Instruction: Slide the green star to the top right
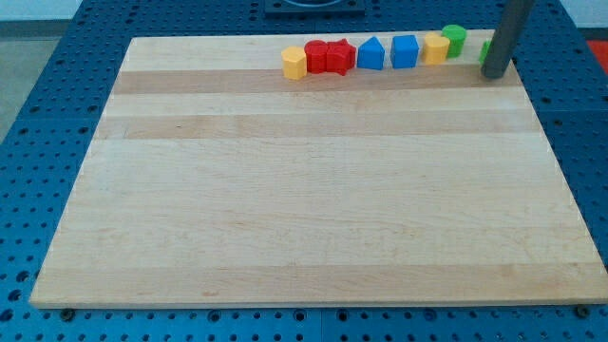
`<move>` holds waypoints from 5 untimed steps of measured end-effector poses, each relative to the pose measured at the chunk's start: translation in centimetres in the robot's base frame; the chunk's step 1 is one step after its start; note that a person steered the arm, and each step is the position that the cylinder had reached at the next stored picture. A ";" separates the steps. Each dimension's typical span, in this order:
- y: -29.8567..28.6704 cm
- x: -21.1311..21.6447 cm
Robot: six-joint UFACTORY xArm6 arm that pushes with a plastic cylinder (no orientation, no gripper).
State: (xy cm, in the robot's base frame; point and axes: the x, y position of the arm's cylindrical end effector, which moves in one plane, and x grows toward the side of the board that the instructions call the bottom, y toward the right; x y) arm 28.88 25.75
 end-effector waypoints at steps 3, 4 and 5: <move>0.0 -2.7; 0.0 -2.6; 0.0 -2.4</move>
